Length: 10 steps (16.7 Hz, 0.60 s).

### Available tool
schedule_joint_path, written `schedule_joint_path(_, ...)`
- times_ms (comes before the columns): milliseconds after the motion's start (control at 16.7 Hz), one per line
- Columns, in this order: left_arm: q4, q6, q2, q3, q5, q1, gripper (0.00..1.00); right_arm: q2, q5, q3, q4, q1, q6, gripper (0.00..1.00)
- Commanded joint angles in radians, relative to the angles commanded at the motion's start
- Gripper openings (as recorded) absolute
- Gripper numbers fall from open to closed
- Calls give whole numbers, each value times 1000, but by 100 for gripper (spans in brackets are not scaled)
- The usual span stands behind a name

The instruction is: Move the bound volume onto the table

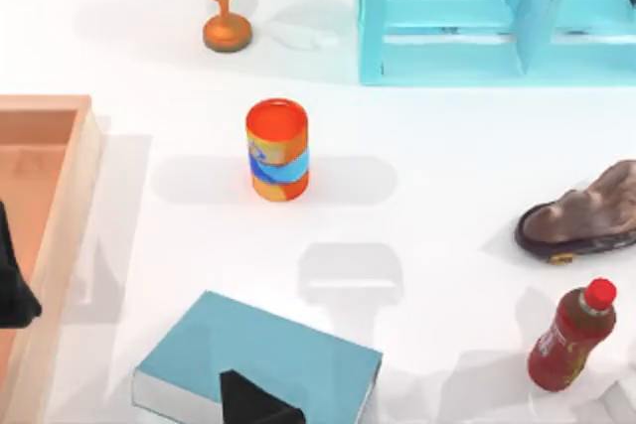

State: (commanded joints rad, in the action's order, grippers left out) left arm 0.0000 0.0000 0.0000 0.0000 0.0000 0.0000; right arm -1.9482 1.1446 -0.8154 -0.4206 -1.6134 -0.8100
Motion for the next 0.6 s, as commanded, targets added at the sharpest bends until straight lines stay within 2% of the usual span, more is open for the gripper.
schedule_joint_path(240, 0, 0, 0, 0, 0, 0, 100, -57, 60, -98, 274, -143, 250, 100)
schedule_joint_path(600, 0, 0, 0, 0, 0, 0, 100, -129, 124, -292, 899, -326, 739, 100)
